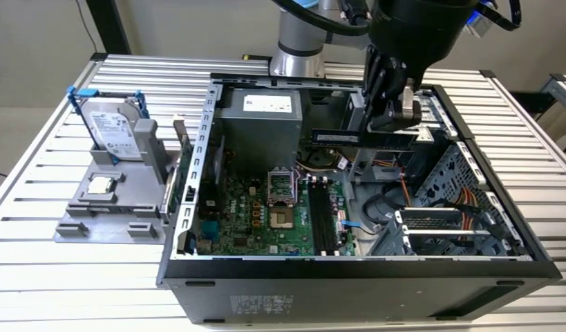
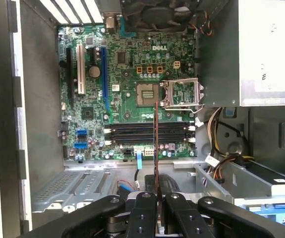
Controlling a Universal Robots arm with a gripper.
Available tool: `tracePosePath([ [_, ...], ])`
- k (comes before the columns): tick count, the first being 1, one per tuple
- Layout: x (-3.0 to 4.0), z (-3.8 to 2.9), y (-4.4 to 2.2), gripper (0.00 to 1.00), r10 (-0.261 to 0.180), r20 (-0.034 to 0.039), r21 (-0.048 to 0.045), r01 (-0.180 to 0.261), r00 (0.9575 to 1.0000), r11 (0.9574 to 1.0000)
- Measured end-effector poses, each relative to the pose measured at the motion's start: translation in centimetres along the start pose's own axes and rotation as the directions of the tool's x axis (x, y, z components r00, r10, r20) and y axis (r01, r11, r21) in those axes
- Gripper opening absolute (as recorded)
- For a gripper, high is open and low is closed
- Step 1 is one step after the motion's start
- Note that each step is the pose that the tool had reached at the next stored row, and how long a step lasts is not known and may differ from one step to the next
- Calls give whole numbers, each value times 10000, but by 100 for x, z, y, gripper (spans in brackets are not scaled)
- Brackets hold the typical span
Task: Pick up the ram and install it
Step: 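Insert the ram into the slot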
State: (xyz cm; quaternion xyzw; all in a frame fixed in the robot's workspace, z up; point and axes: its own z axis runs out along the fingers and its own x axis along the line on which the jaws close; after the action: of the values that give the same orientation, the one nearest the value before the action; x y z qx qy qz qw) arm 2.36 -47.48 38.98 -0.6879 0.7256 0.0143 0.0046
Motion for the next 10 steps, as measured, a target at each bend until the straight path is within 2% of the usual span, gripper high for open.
tracePosePath([
  [10,-187,5,47,0,-1,0,0,1,10000,10000],
])
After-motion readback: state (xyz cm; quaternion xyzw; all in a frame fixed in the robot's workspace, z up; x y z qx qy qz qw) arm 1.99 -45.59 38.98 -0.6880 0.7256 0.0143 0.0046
